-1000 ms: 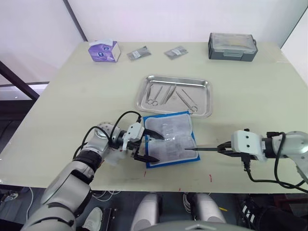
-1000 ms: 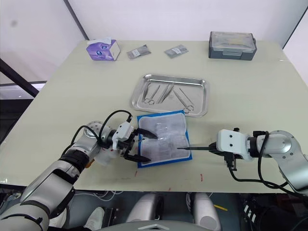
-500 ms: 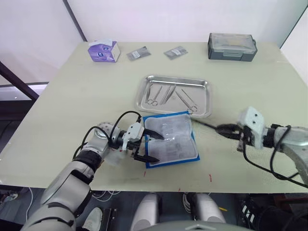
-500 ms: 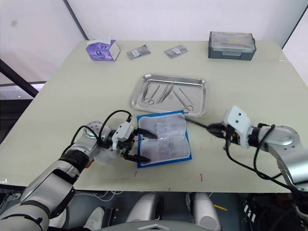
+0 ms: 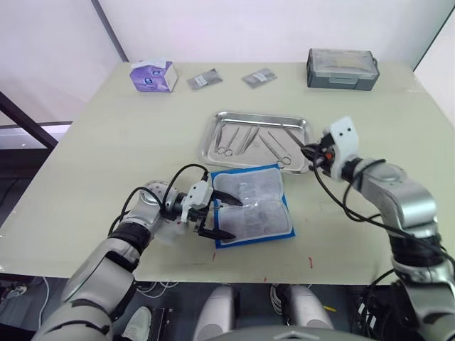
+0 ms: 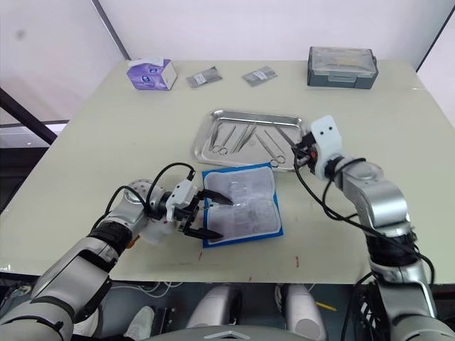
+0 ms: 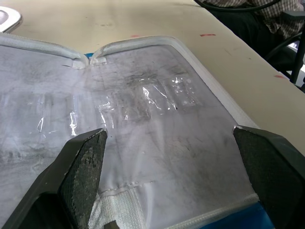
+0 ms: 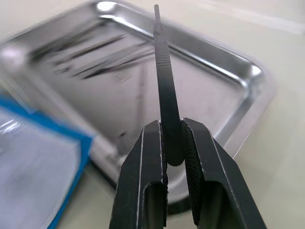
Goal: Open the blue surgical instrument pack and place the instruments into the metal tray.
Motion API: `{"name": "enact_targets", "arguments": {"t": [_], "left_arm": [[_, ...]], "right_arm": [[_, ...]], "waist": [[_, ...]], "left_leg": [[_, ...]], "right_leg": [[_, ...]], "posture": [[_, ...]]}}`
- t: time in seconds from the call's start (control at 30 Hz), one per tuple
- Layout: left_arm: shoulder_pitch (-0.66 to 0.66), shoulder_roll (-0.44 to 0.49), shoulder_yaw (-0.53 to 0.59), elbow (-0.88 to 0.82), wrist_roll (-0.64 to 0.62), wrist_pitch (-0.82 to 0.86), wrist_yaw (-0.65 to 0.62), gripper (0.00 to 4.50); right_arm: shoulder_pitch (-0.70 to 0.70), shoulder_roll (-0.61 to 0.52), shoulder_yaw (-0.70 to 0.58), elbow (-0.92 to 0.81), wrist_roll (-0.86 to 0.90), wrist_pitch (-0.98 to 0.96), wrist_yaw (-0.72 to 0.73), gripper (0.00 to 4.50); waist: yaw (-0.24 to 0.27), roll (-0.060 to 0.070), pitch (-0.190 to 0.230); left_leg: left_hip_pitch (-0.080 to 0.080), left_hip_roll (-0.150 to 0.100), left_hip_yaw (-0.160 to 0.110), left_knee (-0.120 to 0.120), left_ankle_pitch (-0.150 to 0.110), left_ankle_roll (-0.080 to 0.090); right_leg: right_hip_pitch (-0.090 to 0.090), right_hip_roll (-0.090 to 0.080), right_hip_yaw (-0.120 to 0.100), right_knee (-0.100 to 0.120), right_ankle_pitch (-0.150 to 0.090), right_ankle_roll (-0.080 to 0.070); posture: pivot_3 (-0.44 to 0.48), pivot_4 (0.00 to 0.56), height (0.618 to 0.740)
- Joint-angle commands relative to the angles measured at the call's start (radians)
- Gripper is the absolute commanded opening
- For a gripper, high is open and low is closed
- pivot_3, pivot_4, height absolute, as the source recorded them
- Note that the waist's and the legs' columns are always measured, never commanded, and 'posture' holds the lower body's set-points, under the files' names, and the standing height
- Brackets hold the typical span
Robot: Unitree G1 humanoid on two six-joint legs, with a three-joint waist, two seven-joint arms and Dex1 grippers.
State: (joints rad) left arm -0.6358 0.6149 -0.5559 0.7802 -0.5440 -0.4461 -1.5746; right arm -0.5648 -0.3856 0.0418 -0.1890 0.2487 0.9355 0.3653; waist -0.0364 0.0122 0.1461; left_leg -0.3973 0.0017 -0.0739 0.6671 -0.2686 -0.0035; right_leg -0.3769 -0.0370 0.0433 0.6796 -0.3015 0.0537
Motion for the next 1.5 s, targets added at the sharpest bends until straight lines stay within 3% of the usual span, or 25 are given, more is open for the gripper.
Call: {"name": "enact_targets", "arguments": {"t": [0.03,0.7,0.77,0.8,1.0,1.2,1.37,1.5], "left_arm": [[0.036,-0.014,-0.03,0.033,0.035,0.025,-0.04,4.5],[0.047,-0.021,-0.009,0.026,0.042,0.028,-0.04,4.5],[0.051,-0.02,-0.006,0.025,0.043,0.027,-0.04,4.5],[0.054,-0.019,-0.004,0.023,0.043,0.028,-0.04,4.5],[0.059,-0.017,0.011,0.014,0.04,0.034,-0.04,4.5],[0.057,0.003,0.063,-0.066,-0.007,0.062,-0.04,4.5],[0.084,0.027,0.19,-0.254,-0.06,0.184,-0.04,4.5],[0.104,0.026,0.299,-0.423,-0.108,0.338,0.037,4.5]], "right_arm": [[-0.077,0.059,0.01,0.088,-0.042,0.022,-0.078,0.06],[-0.266,0.143,0.028,0.477,-0.13,-0.072,-0.097,0.06],[-0.277,0.145,0.033,0.504,-0.132,-0.082,-0.082,1.02],[-0.282,0.147,0.032,0.513,-0.134,-0.089,-0.082,1.2],[-0.304,0.157,0.01,0.505,-0.13,-0.142,-0.088,4.39],[-0.275,0.149,-0.006,0.375,-0.09,-0.187,-0.03,4.39],[-0.203,0.161,-0.048,0.241,-0.032,-0.336,0.033,4.39],[-0.134,0.153,-0.068,0.156,0.013,-0.406,0.09,4.39]], "waist": [[-0.007,0.001,0.0],[-0.008,0.002,-0.001],[-0.008,0.002,-0.001],[-0.009,0.003,-0.001],[-0.009,0.003,-0.001],[-0.014,0.004,0.0],[-0.022,0.002,0.001],[-0.025,0.0,0.003]], "left_leg": [[0.0,0.0,0.0,0.0,0.0,0.0],[0.001,0.0,0.0,0.0,0.0,0.0],[0.001,0.0,0.0,0.0,0.0,0.0],[0.001,0.0,0.0,0.0,0.0,0.0],[0.001,0.0,0.0,0.0,0.0,0.0],[0.0,0.0,0.0,0.0,0.0,0.0],[-0.001,0.0,-0.001,-0.001,0.0,0.0],[-0.002,0.001,-0.001,0.0,0.0,0.0]], "right_leg": [[0.0,0.0,0.0,0.0,0.0,0.0],[0.0,0.0,0.0,0.001,0.0,0.0],[0.0,0.0,0.0,0.001,0.0,0.0],[0.0,0.0,0.0,0.001,0.0,0.0],[0.0,0.0,0.0,0.001,0.0,0.0],[-0.002,0.0,0.001,0.001,0.0,0.0],[-0.002,0.0,0.0,0.001,0.0,0.0],[-0.002,0.0,0.0,0.001,0.0,0.0]], "posture": [[0.0,0.15,0.738],[0.0,0.15,0.738],[0.0,0.15,0.738],[0.0,0.15,0.738],[0.0,0.15,0.738],[0.0,0.15,0.738],[0.0,0.15,0.738],[0.0,0.15,0.738]]}}
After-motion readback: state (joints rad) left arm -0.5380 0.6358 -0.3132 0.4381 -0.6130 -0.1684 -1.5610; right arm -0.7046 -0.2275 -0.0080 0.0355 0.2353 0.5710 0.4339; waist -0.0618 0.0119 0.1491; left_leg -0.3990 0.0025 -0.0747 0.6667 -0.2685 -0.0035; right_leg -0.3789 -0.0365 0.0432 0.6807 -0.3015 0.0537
